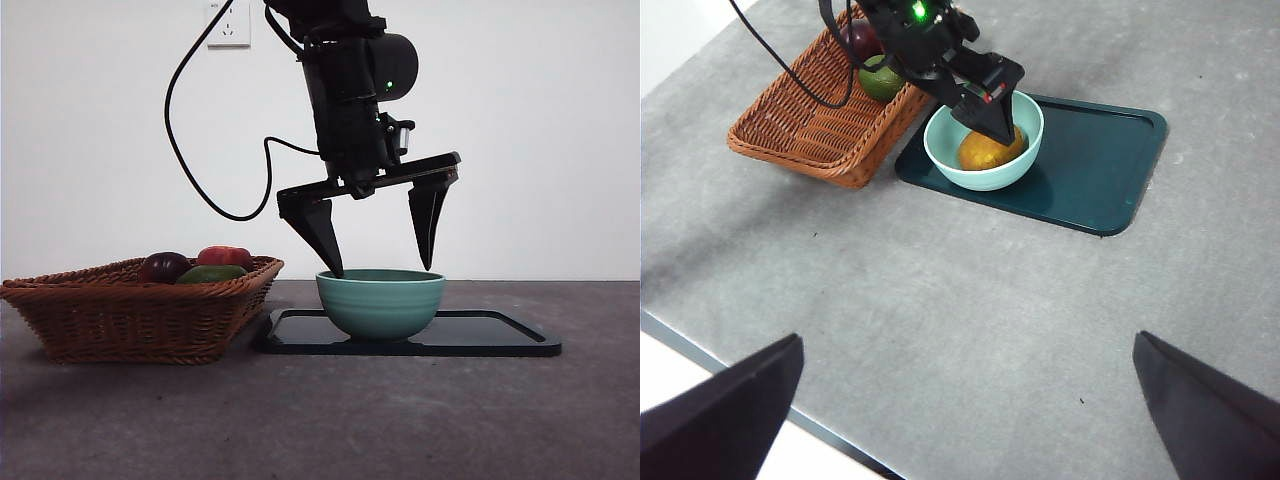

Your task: Pick up the wifruite, put it on the bowl, pick up the plate, put it on desk

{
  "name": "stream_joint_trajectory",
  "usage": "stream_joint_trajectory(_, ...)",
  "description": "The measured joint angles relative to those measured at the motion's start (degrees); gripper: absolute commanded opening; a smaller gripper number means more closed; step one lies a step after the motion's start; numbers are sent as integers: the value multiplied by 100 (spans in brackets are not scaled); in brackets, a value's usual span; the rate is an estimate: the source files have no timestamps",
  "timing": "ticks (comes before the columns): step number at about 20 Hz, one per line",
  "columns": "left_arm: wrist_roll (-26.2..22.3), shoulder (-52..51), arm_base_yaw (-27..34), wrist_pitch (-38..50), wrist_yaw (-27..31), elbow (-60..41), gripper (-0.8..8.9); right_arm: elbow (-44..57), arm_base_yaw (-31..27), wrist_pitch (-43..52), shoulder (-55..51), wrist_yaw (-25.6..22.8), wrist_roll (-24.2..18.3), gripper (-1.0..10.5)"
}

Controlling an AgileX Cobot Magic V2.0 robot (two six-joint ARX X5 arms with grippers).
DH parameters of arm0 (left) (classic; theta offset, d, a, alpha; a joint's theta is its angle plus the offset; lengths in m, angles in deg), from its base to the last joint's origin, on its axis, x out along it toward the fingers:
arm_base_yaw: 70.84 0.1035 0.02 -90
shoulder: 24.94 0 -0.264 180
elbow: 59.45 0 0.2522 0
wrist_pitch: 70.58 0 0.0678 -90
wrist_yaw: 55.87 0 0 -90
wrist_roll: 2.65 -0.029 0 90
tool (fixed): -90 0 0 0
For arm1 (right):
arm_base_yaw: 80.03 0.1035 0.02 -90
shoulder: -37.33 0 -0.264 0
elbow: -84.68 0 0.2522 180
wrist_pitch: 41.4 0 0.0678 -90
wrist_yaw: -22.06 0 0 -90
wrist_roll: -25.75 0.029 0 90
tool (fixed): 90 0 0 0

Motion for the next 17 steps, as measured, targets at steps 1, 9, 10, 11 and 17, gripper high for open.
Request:
stream_joint_trajectory(1, 0, 0, -4, 9, 0, 0, 486, 0, 0, -2, 0, 0, -2, 547)
stream_joint_trajectory(9, -142, 186, -15, 61, -2, 0, 485, 0, 0, 0, 0, 0, 0, 547)
stream_joint_trajectory(10, -149, 186, -15, 101, 0, 0, 485, 0, 0, 0, 0, 0, 0, 547)
stream_joint_trajectory(11, -151, 186, -15, 127, -2, 0, 485, 0, 0, 0, 0, 0, 0, 547)
stream_joint_trajectory(17, -195, 297, -15, 140, -2, 0, 485, 0, 0, 0, 0, 0, 0, 547)
